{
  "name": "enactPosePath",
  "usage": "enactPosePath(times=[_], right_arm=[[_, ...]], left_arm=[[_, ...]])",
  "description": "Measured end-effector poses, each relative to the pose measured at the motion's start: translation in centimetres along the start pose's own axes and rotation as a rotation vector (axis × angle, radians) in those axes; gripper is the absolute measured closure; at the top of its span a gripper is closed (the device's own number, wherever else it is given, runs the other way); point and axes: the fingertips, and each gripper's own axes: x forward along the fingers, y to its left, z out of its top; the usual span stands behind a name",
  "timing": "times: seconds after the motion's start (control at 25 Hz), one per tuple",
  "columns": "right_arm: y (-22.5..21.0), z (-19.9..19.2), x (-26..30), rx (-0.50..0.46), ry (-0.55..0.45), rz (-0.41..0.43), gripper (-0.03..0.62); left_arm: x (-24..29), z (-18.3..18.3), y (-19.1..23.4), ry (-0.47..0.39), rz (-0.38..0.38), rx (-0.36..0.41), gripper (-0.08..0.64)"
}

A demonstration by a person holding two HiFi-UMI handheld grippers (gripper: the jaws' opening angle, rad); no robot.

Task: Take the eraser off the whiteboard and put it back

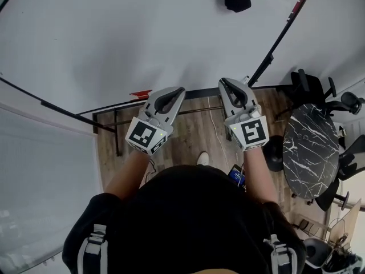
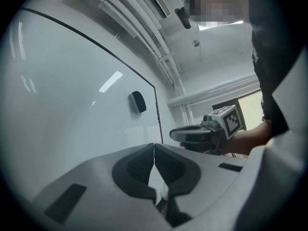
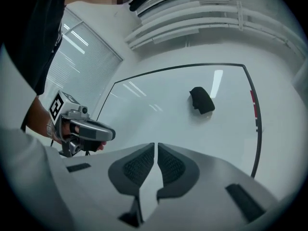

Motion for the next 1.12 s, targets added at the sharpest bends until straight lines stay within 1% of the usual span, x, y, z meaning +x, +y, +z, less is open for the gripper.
enactPosePath(times=[0.12, 0.32, 0.4, 0.48, 0.56, 0.68, 0.88, 0.96, 1.12], right_arm=[[-3.7, 2.0, 1.6, -0.063, -0.05, -0.03, 0.55], [-8.9, 6.0, 3.7, -0.168, -0.154, -0.097, 0.534], [-10.7, 7.4, 4.6, -0.217, -0.183, -0.128, 0.508], [-12.4, 8.6, 5.5, -0.26, -0.204, -0.159, 0.463], [-13.7, 9.7, 6.3, -0.306, -0.222, -0.184, 0.44], [-15.1, 11.2, 7.6, -0.35, -0.256, -0.21, 0.383], [-16.4, 11.6, 10.1, -0.394, -0.273, -0.215, 0.282], [-16.6, 11.3, 10.9, -0.405, -0.274, -0.208, 0.267], [-16.6, 11.1, 12.1, -0.439, -0.274, -0.198, 0.265]], left_arm=[[2.5, 0.8, 1.0, -0.014, 0.025, 0.013, 0.555], [5.7, 1.9, 2.6, -0.035, 0.07, 0.032, 0.555], [6.9, 2.3, 3.6, -0.038, 0.092, 0.047, 0.555], [7.9, 2.7, 4.7, -0.042, 0.117, 0.064, 0.555], [8.6, 3.2, 5.9, -0.048, 0.144, 0.074, 0.555], [9.3, 3.9, 7.2, -0.055, 0.177, 0.085, 0.555], [10.5, 3.7, 8.8, -0.051, 0.218, 0.091, 0.555], [10.7, 3.5, 9.1, -0.047, 0.229, 0.091, 0.555], [10.8, 3.1, 9.5, -0.048, 0.256, 0.081, 0.555]])
